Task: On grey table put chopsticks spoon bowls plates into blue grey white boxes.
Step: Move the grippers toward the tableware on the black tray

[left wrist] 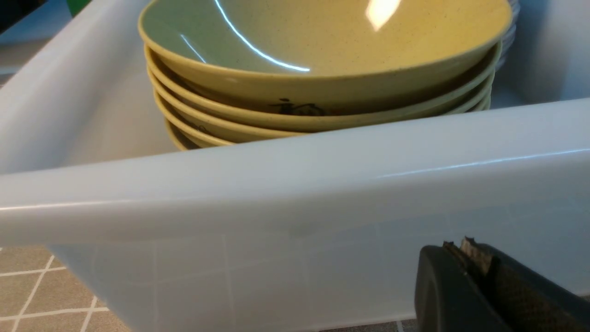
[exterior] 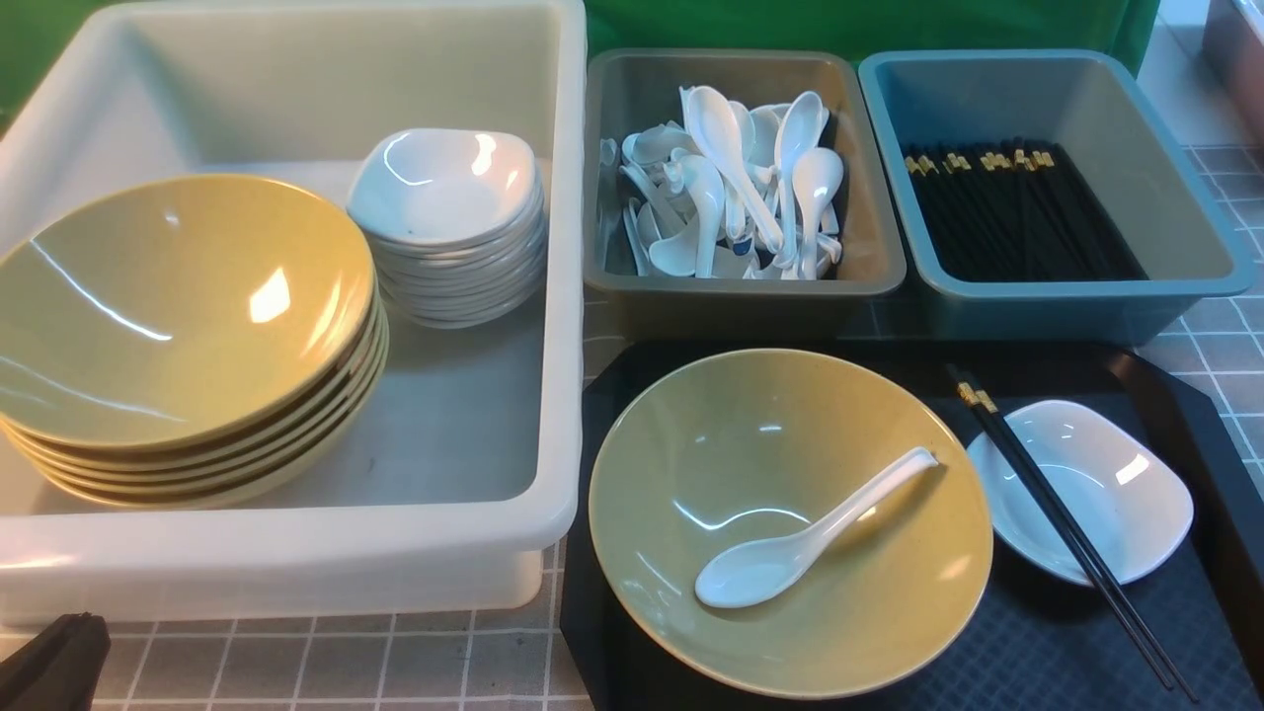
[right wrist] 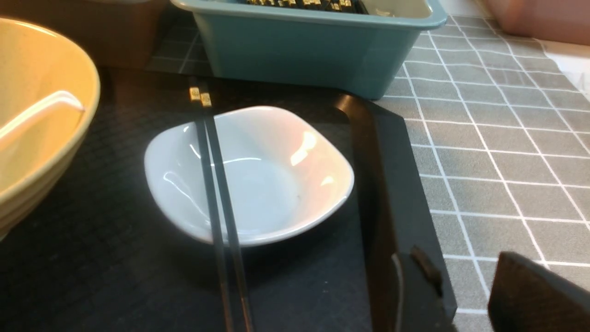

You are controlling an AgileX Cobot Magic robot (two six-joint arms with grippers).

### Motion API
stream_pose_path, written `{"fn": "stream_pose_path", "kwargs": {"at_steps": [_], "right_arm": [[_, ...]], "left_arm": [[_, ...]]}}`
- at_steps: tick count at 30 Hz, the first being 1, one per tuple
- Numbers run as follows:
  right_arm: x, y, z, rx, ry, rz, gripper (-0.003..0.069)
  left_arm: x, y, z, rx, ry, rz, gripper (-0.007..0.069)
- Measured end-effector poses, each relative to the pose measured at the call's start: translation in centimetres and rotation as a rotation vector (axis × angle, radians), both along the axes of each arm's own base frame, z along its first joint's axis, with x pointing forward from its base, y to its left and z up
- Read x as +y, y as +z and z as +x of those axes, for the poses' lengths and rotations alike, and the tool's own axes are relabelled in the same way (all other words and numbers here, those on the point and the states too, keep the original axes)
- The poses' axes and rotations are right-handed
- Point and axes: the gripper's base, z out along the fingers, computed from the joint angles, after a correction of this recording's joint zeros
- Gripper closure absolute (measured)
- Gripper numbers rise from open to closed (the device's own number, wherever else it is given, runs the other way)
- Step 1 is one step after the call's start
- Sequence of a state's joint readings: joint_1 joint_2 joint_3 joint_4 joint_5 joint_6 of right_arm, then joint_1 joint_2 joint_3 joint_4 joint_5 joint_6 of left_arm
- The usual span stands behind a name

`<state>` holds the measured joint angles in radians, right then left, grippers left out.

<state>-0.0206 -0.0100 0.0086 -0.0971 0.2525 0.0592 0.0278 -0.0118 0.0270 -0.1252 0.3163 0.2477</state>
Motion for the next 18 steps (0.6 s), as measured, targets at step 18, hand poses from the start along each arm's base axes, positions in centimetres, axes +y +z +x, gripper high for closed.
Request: {"fn": "stream_pose_path", "kwargs": {"at_steps": [18], "right_arm": [[0.00,0.00,0.00,0.004,0.028,-0.093,0.0421]], "left_arm": [[0.00,0.00,0.00,0.000,0.000,0.000,0.0636]]}}
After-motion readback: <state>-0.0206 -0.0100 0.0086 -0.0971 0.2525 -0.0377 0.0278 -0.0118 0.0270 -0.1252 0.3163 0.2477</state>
